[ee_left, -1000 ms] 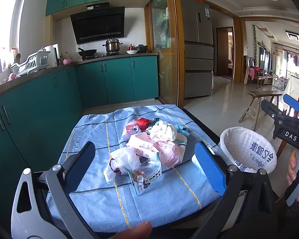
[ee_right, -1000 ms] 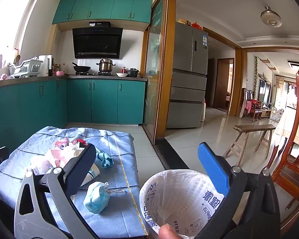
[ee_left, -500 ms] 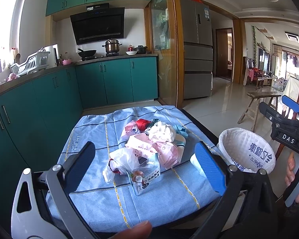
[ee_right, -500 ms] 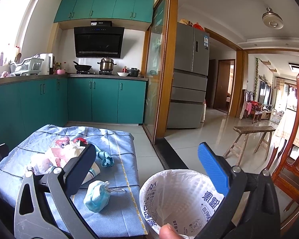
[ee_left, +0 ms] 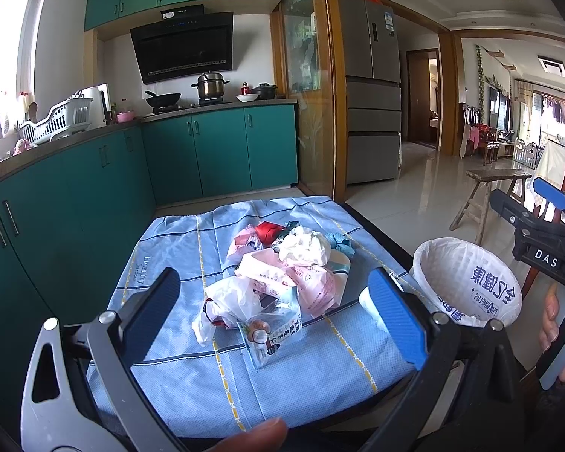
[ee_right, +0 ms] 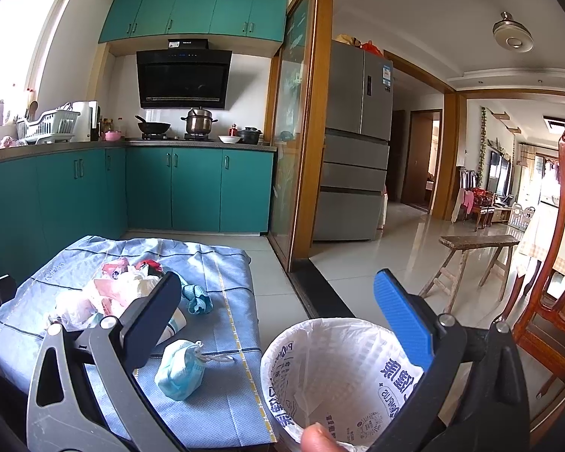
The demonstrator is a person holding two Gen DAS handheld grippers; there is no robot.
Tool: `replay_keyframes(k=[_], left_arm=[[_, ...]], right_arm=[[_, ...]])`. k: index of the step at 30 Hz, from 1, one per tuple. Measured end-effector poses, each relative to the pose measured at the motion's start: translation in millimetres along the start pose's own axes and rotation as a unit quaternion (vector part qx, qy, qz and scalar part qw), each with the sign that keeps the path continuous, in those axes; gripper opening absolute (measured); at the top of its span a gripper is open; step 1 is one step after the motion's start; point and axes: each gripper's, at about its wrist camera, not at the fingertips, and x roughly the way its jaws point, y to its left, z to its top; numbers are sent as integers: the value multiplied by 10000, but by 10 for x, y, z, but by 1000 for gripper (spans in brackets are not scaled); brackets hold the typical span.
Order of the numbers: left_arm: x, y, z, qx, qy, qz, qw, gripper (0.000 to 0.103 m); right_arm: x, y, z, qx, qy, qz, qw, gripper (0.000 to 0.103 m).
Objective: Collect trash
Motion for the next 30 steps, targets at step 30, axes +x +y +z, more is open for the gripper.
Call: replay_keyframes(k=[30], left_arm=[[11,-47,-33,46,41,-23,10000,100]], right_arm=[[6,-1,-8,-5,5,-8,10000,100]])
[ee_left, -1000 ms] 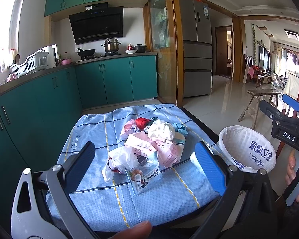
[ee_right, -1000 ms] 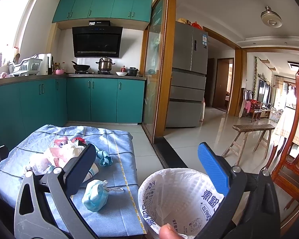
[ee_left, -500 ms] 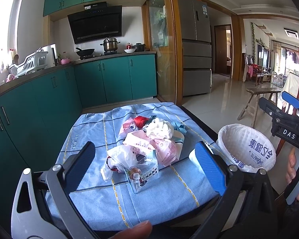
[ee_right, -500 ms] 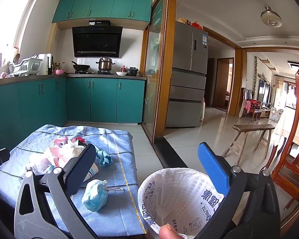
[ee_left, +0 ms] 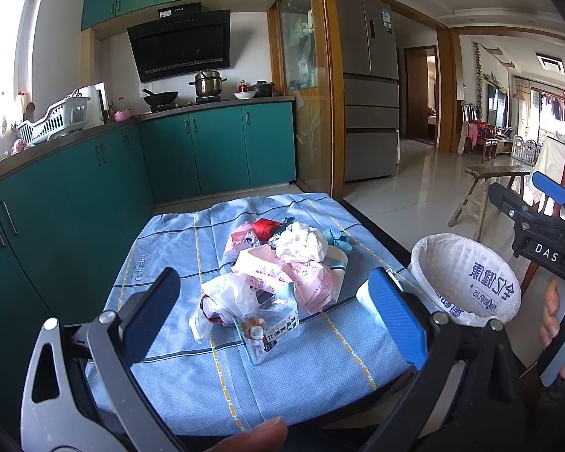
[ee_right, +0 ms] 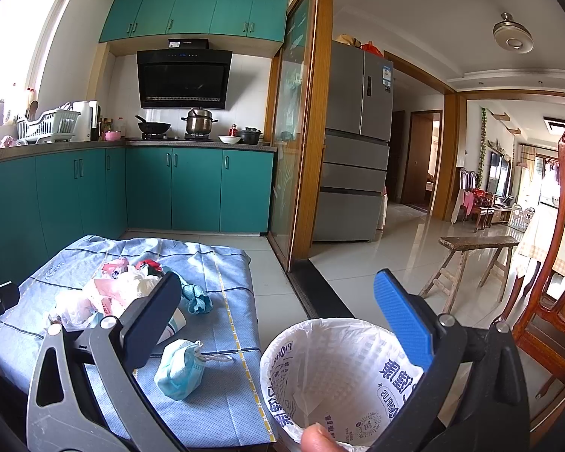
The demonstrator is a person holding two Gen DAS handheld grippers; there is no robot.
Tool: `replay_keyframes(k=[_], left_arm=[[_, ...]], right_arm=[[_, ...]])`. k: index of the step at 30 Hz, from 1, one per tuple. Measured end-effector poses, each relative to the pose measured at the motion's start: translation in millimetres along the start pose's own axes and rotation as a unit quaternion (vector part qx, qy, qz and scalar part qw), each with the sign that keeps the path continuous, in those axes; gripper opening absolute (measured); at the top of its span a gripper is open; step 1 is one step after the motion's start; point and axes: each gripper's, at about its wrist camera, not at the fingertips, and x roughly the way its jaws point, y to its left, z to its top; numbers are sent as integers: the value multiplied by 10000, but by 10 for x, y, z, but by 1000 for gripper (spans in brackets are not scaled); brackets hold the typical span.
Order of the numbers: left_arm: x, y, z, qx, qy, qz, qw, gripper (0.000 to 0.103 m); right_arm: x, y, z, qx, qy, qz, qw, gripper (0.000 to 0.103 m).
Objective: Collect trash
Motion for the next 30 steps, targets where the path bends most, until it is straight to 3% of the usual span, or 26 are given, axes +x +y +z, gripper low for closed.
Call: replay_keyframes(k=[22,30], left_arm=[[33,61,34,-61,22,33,10000,100],[131,238,-18,-327,128,78,9994,100]], right_arm=[[-38,43,84,-109,-57,20,9999,100],[115,123,58,-269,231,121,9993,100]])
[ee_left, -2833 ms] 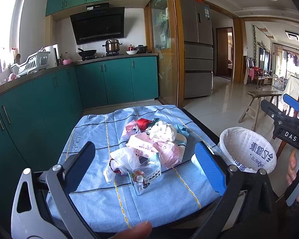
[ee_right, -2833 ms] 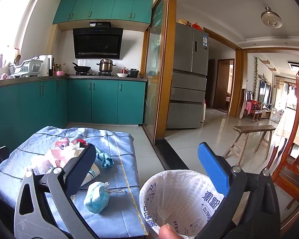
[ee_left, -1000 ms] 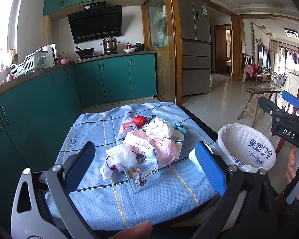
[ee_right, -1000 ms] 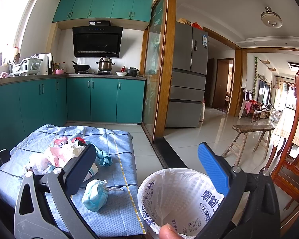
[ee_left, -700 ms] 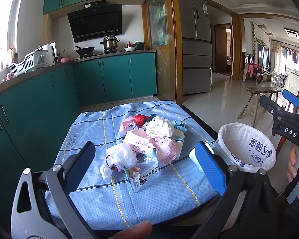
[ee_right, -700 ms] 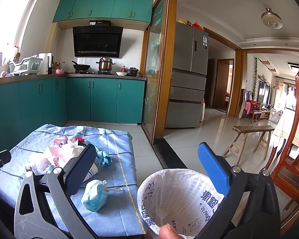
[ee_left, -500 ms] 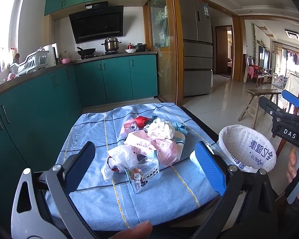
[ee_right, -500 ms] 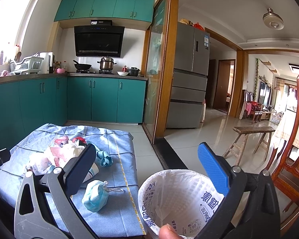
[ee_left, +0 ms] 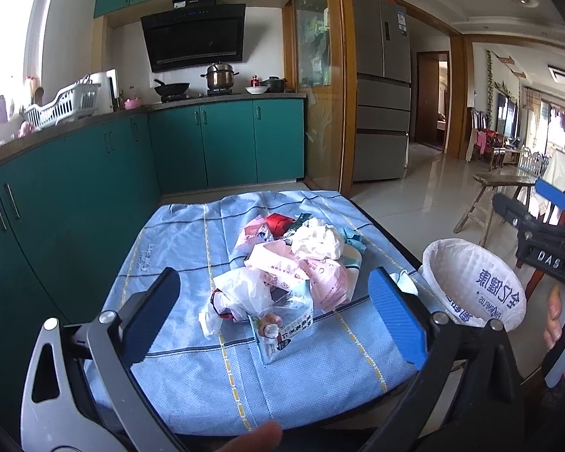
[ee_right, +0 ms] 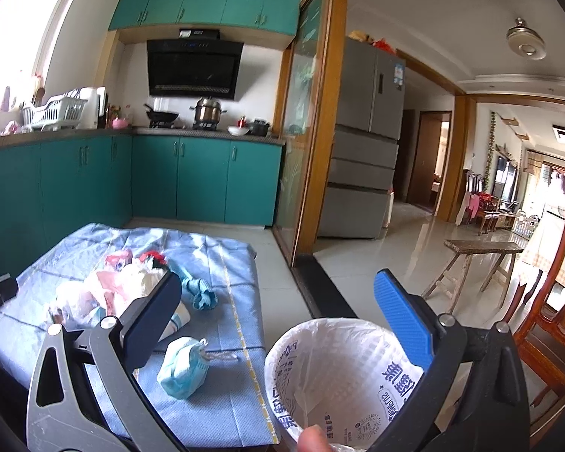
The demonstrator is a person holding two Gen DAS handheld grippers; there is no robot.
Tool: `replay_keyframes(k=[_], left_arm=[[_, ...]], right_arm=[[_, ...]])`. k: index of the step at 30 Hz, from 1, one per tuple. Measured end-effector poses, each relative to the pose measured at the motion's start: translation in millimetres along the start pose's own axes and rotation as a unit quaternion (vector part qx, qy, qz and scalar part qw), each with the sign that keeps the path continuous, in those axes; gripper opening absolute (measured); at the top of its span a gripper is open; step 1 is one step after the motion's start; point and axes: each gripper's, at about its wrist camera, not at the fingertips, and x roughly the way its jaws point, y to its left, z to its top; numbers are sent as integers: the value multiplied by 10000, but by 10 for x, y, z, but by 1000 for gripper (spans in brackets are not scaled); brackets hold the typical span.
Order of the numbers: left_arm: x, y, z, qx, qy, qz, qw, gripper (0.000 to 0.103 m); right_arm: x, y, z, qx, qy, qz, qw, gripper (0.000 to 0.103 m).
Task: Collect trash
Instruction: 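Grasp the blue face mask with the right gripper while the left gripper grasps the snack packet, then carry the mask and packet over the white bin and open both grippers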
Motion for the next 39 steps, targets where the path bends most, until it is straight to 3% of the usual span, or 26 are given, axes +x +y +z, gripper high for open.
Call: replay_keyframes(k=[9,12,14,18,22,25,27,30,34,36,38,39], left_arm=[[315,349,-297,-190,553,427,9974,98],[427,523,-451,-298,871,632,9937,88],[501,615,-541,-405,1123,662,9906,73],[658,754,-650,-647,1525,608,9843,72],[778,734,-653,-696,1675,418,9825,78],[852,594,-597,-596,1636,24,9847,84],[932,472,-563,-474,1592,-221,9859,87],[1099,324,-533,-355,1625,-507,9848,90],[1355,226,-517,-377,1857,-739,9791,90],[1441,217,-509,-463,1927,-940,9756,80],[1515,190,-516,-490,2049,-1093,9714,46],[1548,166,-525,-451,2126,-1144,9694,41]], right_arm=[[409,193,-122,-322,716,237,9966,100],[587,290,-200,-235,1047,642,9922,100],[745,422,-274,-251,1290,890,9873,100],[1032,693,-460,-410,1719,1093,9782,100],[1311,917,-677,-614,2135,1125,9685,100],[1412,977,-761,-651,2229,1169,9656,81],[1459,953,-800,-566,2340,1319,9616,57],[1490,903,-861,-429,2471,1608,9546,46],[1427,873,-871,-484,2393,1689,9549,45],[1424,843,-872,-463,2382,1703,9551,45],[1416,794,-867,-421,2381,1703,9553,45],[1424,774,-864,-408,2377,1700,9555,45]])
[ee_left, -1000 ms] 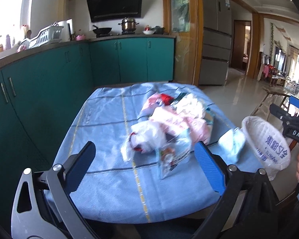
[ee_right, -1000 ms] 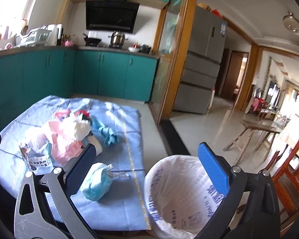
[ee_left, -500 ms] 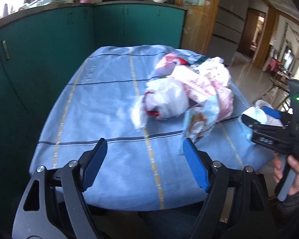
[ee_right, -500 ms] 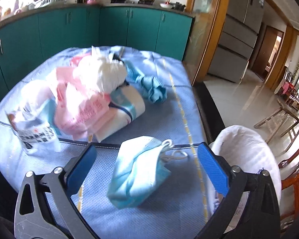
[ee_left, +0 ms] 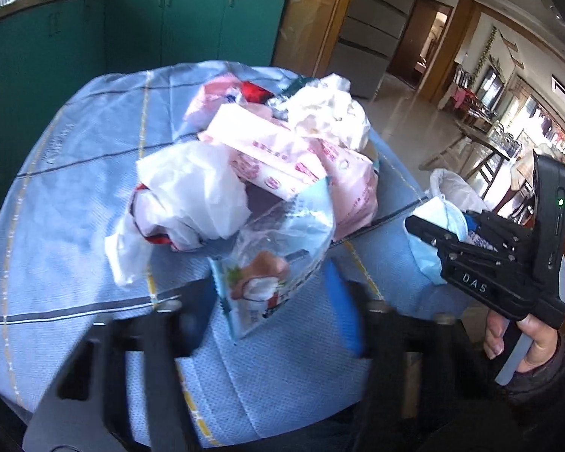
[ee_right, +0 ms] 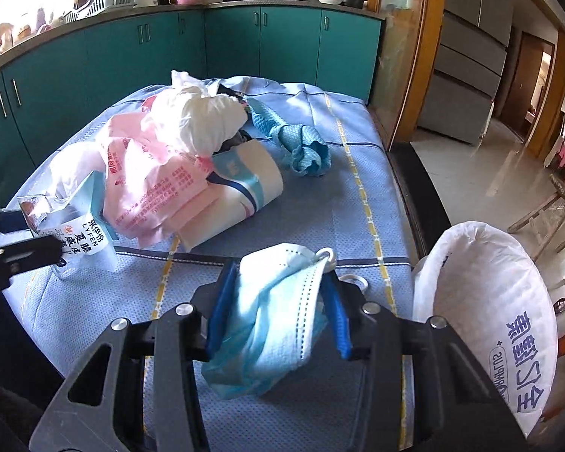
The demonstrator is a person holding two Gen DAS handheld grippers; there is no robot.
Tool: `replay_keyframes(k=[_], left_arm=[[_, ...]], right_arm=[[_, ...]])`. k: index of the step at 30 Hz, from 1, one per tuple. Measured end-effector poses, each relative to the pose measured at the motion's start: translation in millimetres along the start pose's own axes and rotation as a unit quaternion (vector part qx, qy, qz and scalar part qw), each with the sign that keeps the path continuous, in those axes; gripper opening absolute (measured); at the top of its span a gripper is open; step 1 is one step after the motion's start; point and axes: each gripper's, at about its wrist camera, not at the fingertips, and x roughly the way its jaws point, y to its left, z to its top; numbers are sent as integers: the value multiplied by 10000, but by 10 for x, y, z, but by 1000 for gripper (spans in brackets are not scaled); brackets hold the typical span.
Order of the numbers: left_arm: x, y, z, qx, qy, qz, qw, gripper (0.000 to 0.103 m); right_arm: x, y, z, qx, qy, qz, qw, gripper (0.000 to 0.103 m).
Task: Collect trash
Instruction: 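Carry the mask and packet over the white bin and open both grippers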
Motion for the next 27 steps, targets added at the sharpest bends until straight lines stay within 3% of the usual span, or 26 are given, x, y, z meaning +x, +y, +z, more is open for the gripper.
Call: replay_keyframes(k=[4,10,14,20,25,26,27], left_arm=[[-47,-88,-33,224,-103,100,9996,29],[-333,-274,-8,569,-427,157,9973,29],[-566,-409,11,730,-723,-97,9947,29],[-639,-639,126,877,-872,-657,9901,29],[-378,-1080,294,1182,-699,-1116,9842,29],[-296,-1197,331,1268,-643,-1223,9822,29],[-218,-1304,361,1347,-589,-1331,9801,29]], right_arm=[[-38,-76,20,51,-108,-67,9999,45],[-336,-396,121,367,-560,-366,9971,45],[-547,-747,107,701,-834,-840,9905,45],[-473,-1343,-159,1331,-398,-1734,9750,45],[-340,-1568,-400,1616,-13,-1923,9679,47],[-318,-1607,-434,1665,56,-1928,9670,53],[-315,-1651,-456,1689,100,-1933,9664,68]])
